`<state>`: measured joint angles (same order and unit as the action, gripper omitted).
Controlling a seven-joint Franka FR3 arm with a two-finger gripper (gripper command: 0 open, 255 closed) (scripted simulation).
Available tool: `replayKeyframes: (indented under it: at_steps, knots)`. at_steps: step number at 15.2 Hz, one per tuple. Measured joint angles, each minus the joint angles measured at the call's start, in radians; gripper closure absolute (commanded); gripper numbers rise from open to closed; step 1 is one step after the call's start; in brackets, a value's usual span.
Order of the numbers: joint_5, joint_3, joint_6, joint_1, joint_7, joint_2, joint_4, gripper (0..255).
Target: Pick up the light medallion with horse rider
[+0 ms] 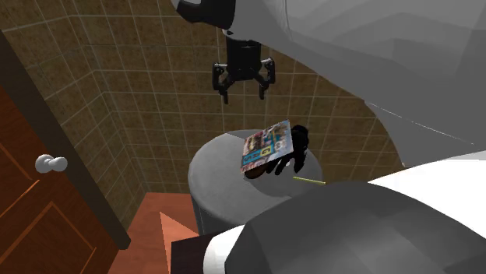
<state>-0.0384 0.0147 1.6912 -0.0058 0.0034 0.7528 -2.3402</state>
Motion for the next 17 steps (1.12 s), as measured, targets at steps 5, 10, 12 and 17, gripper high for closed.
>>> replayKeyframes:
  at_steps: [5,10,12,17]
  knots:
    - [0.028,0.086,0.086,-0.008,-0.062,-0.032,-0.05,0]
    - [0.089,0.233,0.22,-0.012,-0.185,-0.12,-0.106,0]
    - [0.127,0.29,0.274,-0.003,-0.238,-0.172,-0.118,0]
    - [0.26,0.446,0.389,0.036,-0.413,-0.332,-0.126,0]
